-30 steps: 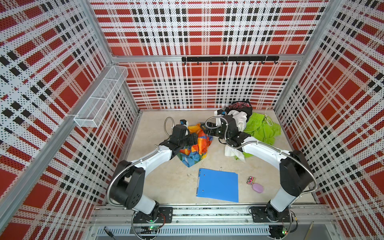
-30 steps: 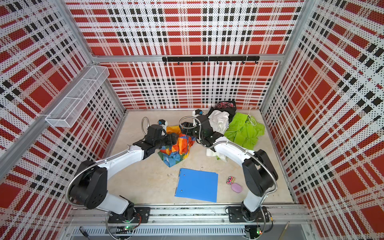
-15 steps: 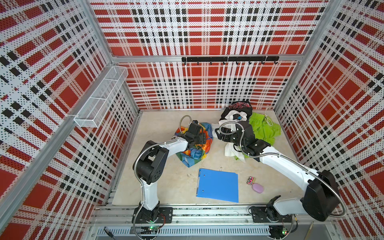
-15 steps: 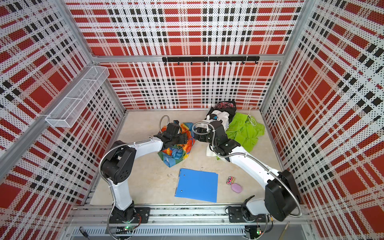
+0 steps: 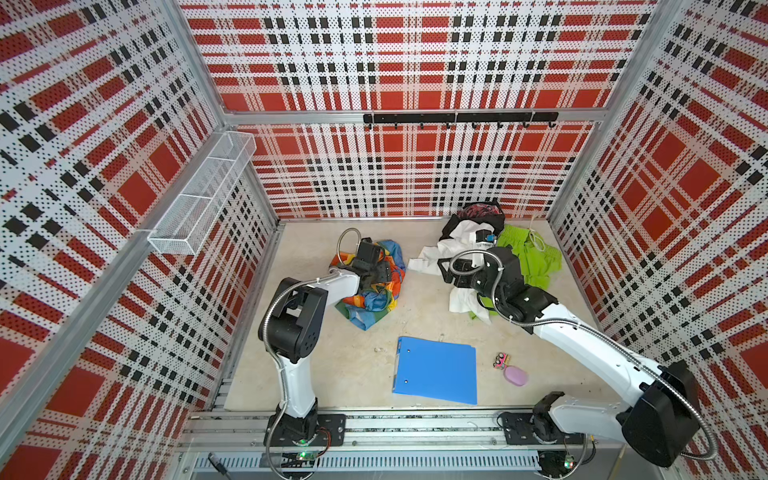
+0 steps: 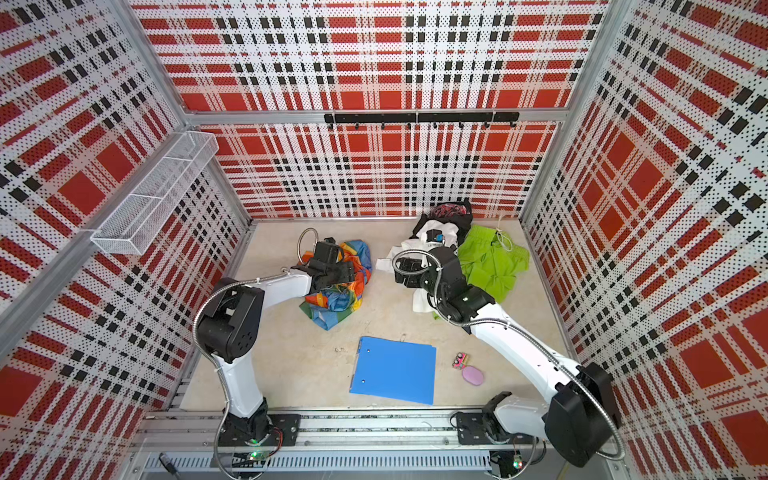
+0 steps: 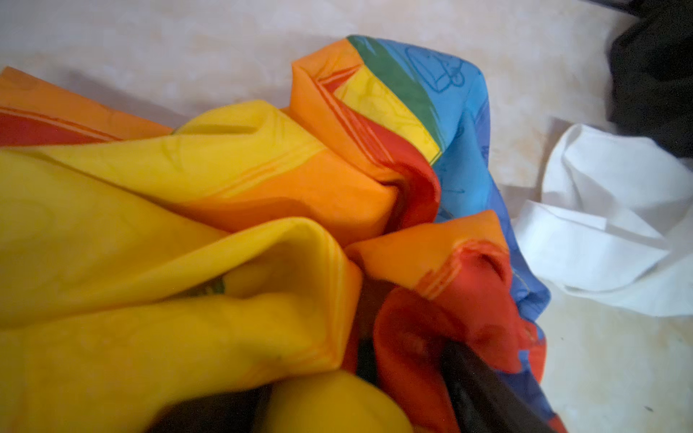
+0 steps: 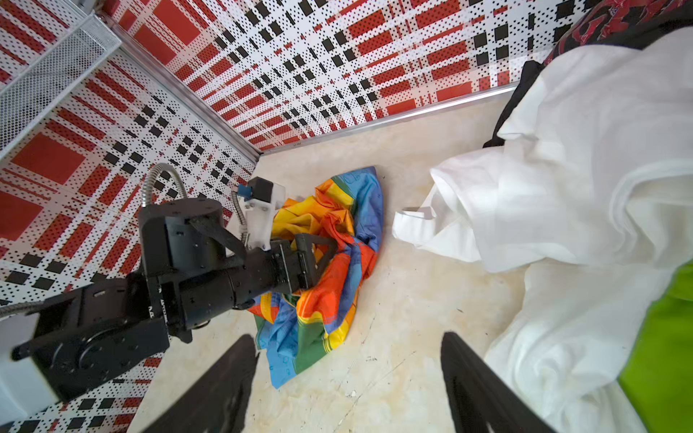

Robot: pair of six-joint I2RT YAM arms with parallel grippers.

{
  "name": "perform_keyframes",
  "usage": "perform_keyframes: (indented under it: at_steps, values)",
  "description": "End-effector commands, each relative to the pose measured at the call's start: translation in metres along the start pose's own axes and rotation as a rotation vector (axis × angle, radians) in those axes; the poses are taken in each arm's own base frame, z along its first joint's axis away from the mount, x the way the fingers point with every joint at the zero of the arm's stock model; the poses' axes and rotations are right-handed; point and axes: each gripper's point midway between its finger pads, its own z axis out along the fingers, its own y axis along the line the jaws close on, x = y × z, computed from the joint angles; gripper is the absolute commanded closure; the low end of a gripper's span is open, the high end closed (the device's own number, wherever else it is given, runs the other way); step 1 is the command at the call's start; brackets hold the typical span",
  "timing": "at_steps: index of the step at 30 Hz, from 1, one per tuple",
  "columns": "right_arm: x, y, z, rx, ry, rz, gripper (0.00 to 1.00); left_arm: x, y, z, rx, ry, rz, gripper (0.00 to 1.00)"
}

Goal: Pick out a specific cloth from the pile
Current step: 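Open the right gripper and withdraw it while the left gripper releases the cloth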

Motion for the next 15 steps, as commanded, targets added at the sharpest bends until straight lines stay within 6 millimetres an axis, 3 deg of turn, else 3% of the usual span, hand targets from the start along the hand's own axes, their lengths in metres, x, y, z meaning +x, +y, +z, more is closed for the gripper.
perform_keyframes:
  at_steps: [1,8,15]
  values:
    - [-0.003,0.003,-0.004,-0.018,-0.023,-0.031,0.17,0.003,0.014,0.013,-0.02,0.053,-0.022,0.21]
    - [0.004,-0.016,-0.007,0.045,-0.006,-0.017,0.17,-0.033,0.033,0.02,0.0,0.016,-0.098,0.22]
    - [0.015,-0.029,-0.01,0.087,0.01,-0.015,0.17,-0.04,0.027,0.027,0.025,0.032,-0.108,0.19]
